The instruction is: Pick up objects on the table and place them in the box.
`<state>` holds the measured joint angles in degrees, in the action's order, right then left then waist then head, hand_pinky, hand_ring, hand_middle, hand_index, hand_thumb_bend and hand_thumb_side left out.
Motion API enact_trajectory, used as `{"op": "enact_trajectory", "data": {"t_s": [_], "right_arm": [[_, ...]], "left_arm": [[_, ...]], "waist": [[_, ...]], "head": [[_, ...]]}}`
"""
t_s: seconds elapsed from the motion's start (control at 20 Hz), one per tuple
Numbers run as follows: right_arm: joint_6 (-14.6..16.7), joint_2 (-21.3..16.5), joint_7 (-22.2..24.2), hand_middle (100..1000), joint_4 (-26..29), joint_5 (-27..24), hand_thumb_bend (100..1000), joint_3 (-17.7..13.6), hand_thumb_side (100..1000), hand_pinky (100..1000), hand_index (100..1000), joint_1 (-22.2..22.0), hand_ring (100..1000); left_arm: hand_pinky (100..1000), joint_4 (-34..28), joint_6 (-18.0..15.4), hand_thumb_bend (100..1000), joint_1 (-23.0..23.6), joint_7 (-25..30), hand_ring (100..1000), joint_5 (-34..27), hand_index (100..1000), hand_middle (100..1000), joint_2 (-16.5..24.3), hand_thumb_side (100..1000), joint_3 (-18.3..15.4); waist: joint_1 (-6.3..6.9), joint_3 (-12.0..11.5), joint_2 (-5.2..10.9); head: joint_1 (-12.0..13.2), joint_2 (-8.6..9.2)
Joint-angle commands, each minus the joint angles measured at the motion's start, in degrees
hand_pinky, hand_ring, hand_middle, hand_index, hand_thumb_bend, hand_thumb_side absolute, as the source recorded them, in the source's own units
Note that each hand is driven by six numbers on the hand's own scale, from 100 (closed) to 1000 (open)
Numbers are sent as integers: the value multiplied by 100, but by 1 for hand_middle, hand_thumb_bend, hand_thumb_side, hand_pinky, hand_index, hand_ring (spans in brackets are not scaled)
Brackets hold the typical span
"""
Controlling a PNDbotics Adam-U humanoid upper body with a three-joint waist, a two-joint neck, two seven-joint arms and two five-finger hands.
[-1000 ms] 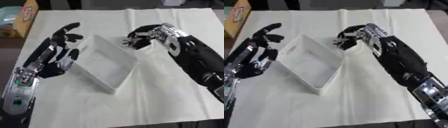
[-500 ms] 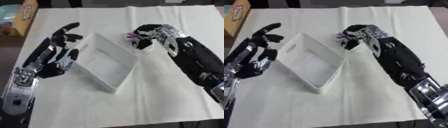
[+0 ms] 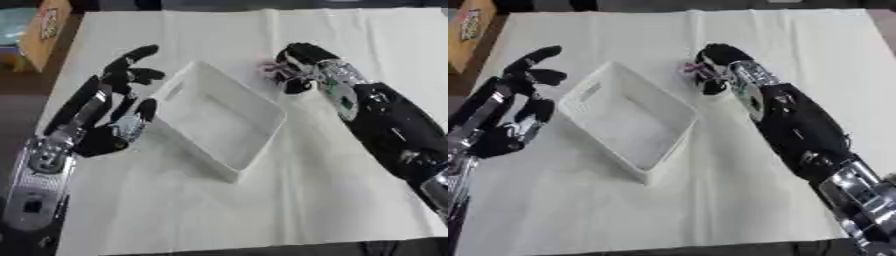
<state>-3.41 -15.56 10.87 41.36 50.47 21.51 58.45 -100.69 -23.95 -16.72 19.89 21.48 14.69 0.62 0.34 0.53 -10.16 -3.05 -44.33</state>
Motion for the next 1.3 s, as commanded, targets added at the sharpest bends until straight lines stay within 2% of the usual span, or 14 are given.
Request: {"op": "enact_trajectory", "data": {"t_s": [0.05, 0.25, 0.45, 0.95, 1.3], "right_arm": [[153, -19, -324, 103, -126, -88, 100, -48, 100, 100, 248, -50, 100], [279, -64, -693, 100, 75, -26, 100, -31, 100, 100, 245, -98, 100], [131, -212, -707, 100, 536, 8, 100, 31, 100, 100, 244, -162, 100], [-721, -834, 243, 100, 2337, -383, 100, 340, 100, 100, 246, -106, 100], [-986, -1017, 636, 100, 3199, -271, 100, 369, 100, 100, 247, -129, 100]], "left_arm": [[769, -94, -28, 100, -58, 0, 100, 46, 840, 986, 109, 775, -6], [769, -94, -30, 100, -51, 12, 100, 48, 840, 987, 111, 776, -3], [770, -96, -32, 100, -47, 15, 100, 49, 840, 987, 122, 775, -4], [771, -89, -25, 100, -8, 33, 100, 54, 840, 989, 147, 772, -2], [773, -85, -24, 100, 5, 30, 100, 51, 840, 988, 146, 768, -10]], "waist": [[25, -4, 38], [18, -3, 25], [6, 2, 28], [-60, 88, 89], [-51, 102, 132]], "head": [[-27, 21], [-19, 21], [16, 21], [140, 21], [170, 21]]}}
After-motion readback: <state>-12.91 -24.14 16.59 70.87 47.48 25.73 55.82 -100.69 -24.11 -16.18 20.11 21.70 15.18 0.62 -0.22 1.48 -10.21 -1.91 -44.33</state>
